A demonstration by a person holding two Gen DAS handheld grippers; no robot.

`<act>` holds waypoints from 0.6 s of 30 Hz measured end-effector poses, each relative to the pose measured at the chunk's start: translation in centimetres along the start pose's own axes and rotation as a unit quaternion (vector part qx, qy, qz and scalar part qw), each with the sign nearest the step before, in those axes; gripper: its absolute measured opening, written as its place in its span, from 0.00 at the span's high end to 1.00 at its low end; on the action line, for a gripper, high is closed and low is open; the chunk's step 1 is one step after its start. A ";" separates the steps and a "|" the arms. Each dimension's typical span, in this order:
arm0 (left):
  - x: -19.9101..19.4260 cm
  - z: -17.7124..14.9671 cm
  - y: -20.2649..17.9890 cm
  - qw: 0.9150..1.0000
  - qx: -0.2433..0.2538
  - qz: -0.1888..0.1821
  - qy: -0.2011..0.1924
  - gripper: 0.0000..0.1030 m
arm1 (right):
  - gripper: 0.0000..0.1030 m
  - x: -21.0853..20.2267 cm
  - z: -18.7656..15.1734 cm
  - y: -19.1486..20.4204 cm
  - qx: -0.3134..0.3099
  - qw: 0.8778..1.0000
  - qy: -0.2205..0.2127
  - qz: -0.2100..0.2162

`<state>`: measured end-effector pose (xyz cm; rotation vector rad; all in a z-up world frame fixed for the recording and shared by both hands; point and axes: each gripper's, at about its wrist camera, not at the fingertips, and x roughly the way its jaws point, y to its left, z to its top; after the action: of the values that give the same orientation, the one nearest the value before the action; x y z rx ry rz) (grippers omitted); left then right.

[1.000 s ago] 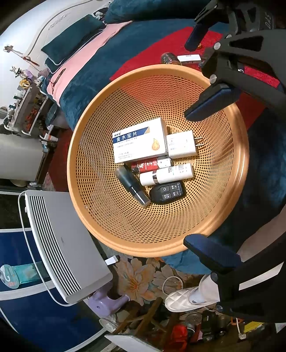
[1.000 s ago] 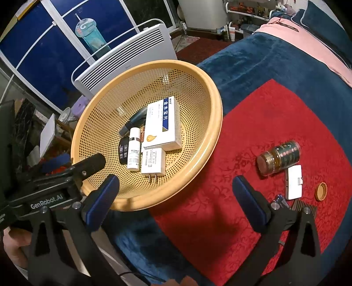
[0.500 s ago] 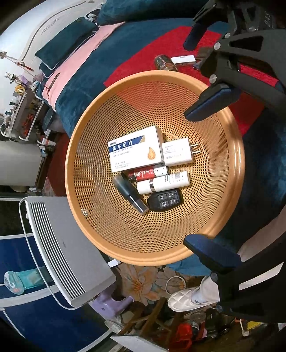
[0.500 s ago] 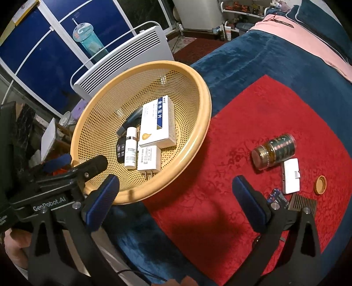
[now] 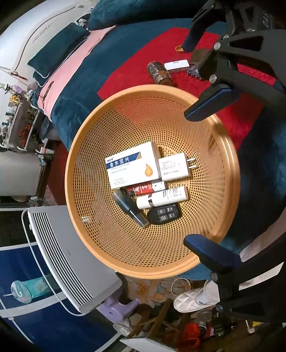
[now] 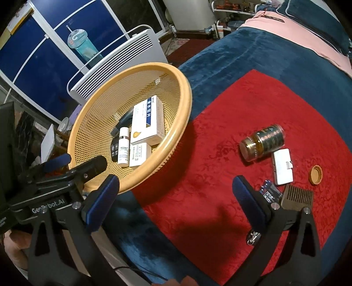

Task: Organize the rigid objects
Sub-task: 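Withdraw both open tools from the basket back over the red cloth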

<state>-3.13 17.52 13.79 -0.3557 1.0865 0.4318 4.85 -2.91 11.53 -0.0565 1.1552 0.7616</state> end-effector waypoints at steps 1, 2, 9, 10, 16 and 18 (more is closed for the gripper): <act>-0.1 0.0 -0.2 1.000 0.003 -0.001 0.000 0.01 | 0.00 -0.1 -0.1 -0.2 0.003 1.000 -0.001 0.000; -0.1 -0.1 -0.5 1.000 0.005 -0.001 -0.001 0.01 | 0.00 -0.2 -0.2 -0.4 0.005 1.000 -0.002 -0.001; -0.6 -0.3 -2.1 1.000 0.021 -0.008 -0.006 0.01 | 0.00 -0.7 -1.0 -2.1 0.027 1.000 -0.001 -0.003; -0.6 -0.4 -2.4 1.000 0.024 -0.010 -0.006 0.01 | 0.00 -0.7 -1.2 -2.4 0.031 1.000 0.000 -0.004; -0.6 -0.6 -4.2 0.999 0.042 -0.019 -0.005 0.01 | 0.00 -1.4 -2.1 -3.9 0.049 0.999 -0.001 -0.015; -0.7 -0.7 -4.8 0.999 0.046 -0.020 -0.005 0.01 | 0.00 -1.7 -2.3 -4.2 0.052 0.998 -0.002 -0.018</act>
<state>-1.49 12.91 14.44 -0.2929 1.0830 0.3461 5.09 -7.84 10.56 0.0110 1.1858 0.6676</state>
